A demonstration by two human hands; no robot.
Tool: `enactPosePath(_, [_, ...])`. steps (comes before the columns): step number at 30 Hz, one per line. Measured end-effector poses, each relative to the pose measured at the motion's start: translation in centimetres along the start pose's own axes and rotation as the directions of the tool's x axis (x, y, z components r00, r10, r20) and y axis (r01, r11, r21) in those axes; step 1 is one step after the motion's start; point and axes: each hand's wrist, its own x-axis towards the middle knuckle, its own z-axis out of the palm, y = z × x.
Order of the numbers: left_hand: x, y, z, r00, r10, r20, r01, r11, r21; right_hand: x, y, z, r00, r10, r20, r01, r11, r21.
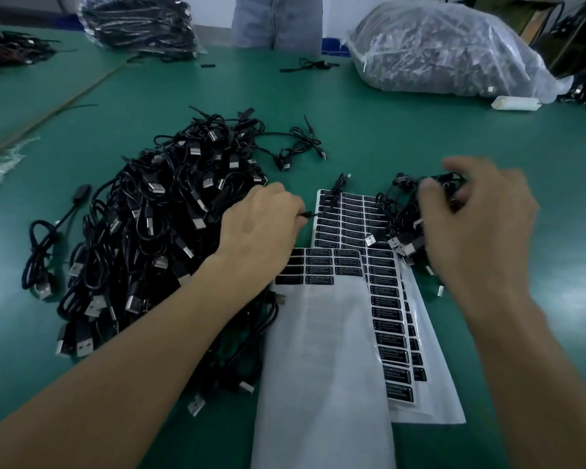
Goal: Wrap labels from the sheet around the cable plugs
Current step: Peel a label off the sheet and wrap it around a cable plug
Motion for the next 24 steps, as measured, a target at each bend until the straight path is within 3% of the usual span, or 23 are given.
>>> enactPosePath(3, [-1.4,-0.2,-0.7,0.949,0.090,-0.302,-0.155,0.968,-0.200,-2.3,-1.7,1.8,0.988,-0.118,0.095,0.106,0.986,0.125])
enactPosePath(5, [-2.3,-0.5,-1.1,0.892,0.157,-0.424,-0.276,0.932,-0.236,-3.5,-2.1,2.7,0.966,-0.168,0.196,0.122,0.966,0.228])
enactPosePath(8, [-3.5,-1.7,-1.4,0.849,0.283,-0.446,-0.409,0.886,-0.217,-4.2,-1.4,3.7,0.906,-0.260,0.332,0.156,0.938,0.308])
enactPosePath(11, [-4.4,-2.6,-1.7,0.816,0.366,-0.446,-0.515,0.811,-0.277,-4.3,-0.9,4.4,0.912,-0.268,0.311,0.185,0.945,0.271])
enactPosePath(14, [-5.2,-2.5,-1.8,0.889,0.156,-0.431,-0.400,0.724,-0.562,-4.7,-0.6,4.7,0.914,-0.336,0.226,0.261,0.916,0.305])
enactPosePath(16, [-5.6,-2.0,-2.0,0.947,-0.038,-0.320,-0.254,0.522,-0.814,-5.2,-0.6,4.7,0.912,-0.353,0.209,0.274,0.903,0.331])
enactPosePath(18, [-5.9,-1.7,-2.1,0.971,-0.159,-0.180,-0.131,0.280,-0.951,-5.7,-0.5,4.7,0.915,-0.345,0.212,0.262,0.904,0.339])
enactPosePath(21, [-5.7,-2.0,-2.3,0.977,-0.211,-0.011,-0.019,-0.034,-0.999,-6.3,-0.8,4.5,0.864,-0.385,0.324,0.271,0.898,0.346])
enactPosePath(24, [-5.2,-2.5,-2.6,0.983,-0.177,0.055,0.002,-0.286,-0.958,-6.6,-1.2,4.3,0.774,-0.442,0.454,0.321,0.891,0.319])
